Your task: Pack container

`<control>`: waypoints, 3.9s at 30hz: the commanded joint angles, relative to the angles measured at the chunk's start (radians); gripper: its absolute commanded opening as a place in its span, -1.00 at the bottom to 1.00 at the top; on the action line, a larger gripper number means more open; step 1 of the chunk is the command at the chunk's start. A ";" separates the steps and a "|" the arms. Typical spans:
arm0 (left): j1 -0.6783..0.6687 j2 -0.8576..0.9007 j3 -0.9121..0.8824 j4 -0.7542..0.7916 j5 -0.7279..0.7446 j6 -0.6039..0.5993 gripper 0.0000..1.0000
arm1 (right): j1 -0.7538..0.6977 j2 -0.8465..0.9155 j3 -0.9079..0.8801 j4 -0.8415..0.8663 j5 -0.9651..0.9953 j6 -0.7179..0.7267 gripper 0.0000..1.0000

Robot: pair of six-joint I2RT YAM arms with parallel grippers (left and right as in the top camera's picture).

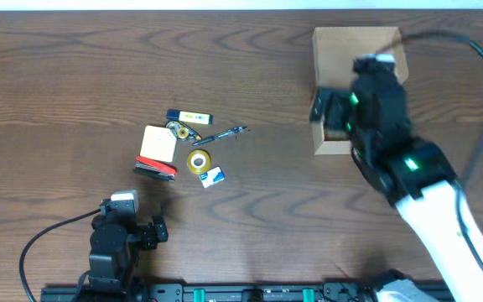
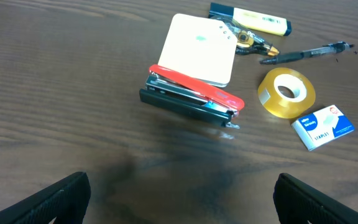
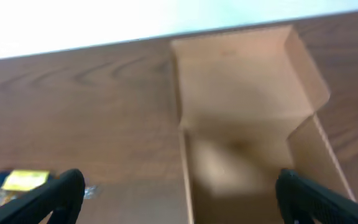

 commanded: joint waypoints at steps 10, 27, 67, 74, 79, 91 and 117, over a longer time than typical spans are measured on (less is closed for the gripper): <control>0.003 -0.006 -0.010 -0.005 0.005 -0.004 0.91 | -0.073 0.333 -0.001 0.149 0.006 -0.040 0.76; 0.003 -0.006 -0.010 -0.005 0.005 -0.004 0.90 | -0.070 0.454 -0.001 -0.034 -0.202 0.040 0.06; 0.003 -0.006 -0.010 -0.006 0.002 -0.004 0.90 | 0.226 0.531 0.018 0.170 -0.303 0.257 -0.97; 0.003 -0.006 -0.010 -0.010 -0.006 -0.003 0.90 | 0.240 0.541 0.035 0.171 -0.302 0.313 -0.97; 0.003 -0.006 -0.010 -0.010 -0.006 -0.003 0.91 | 0.242 0.555 0.039 0.180 -0.299 0.359 -0.97; 0.003 -0.006 -0.010 -0.010 -0.014 0.001 0.90 | 0.268 0.702 0.222 0.141 -0.322 0.338 -0.97; 0.003 -0.006 -0.010 -0.010 -0.014 0.000 0.90 | 0.277 0.729 0.354 -0.034 -0.296 0.380 -0.89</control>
